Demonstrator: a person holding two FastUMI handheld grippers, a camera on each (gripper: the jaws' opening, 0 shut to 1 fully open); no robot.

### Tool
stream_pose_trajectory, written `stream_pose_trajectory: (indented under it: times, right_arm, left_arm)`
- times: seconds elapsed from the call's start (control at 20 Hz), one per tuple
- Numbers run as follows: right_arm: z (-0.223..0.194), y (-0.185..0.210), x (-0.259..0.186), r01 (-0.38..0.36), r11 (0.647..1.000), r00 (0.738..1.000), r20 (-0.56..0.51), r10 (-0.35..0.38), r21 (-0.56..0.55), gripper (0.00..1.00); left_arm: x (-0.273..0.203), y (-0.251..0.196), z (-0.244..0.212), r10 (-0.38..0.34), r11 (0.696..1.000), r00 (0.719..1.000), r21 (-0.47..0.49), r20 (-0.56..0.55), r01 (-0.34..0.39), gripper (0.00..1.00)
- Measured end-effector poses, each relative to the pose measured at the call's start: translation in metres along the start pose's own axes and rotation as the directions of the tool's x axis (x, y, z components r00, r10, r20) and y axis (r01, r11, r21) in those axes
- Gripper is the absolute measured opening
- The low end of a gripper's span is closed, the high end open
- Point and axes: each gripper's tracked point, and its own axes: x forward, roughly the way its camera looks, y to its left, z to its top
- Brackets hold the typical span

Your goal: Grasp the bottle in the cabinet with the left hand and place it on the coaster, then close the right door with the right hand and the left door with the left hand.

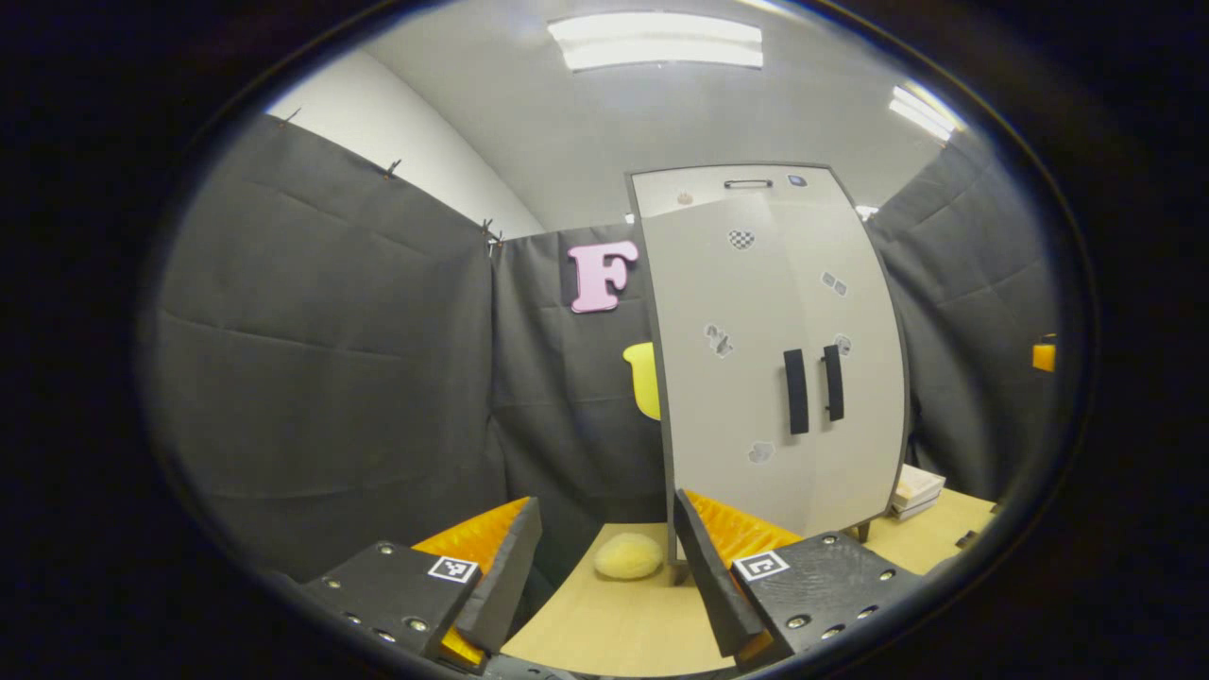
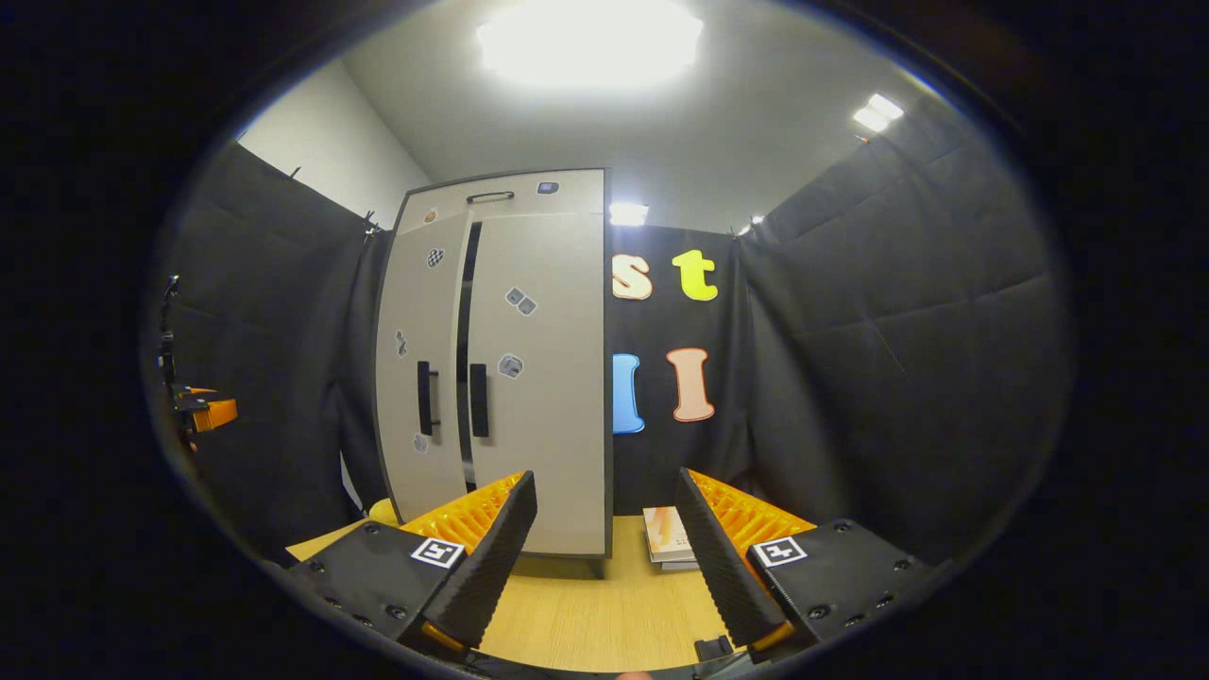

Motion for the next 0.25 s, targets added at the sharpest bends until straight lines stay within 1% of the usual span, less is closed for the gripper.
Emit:
stream_pose_trajectory:
  times: [0.15,0.2,0.25]
  right_arm:
    - [0.0009,-0.0039,-0.0015,0.009,1.0,1.0,0.005,-0.009,0.009,0.95]
    - [0.0018,-0.005,-0.0019,0.01,1.0,1.0,0.005,-0.01,0.01,0.92]
    - [0.0009,-0.0055,-0.0013,0.012,1.0,1.0,0.005,-0.012,0.009,0.95]
  left_arm:
    - [-0.0012,-0.001,0.0021,-0.001,1.0,1.0,0.002,0.002,0.001,0.84]
    - [-0.0014,-0.0005,0.0025,-0.001,1.0,1.0,0.003,0.002,0.001,0.82]
    - [0.0014,-0.0012,0.0035,-0.002,1.0,1.0,0.002,0.001,0.002,0.82]
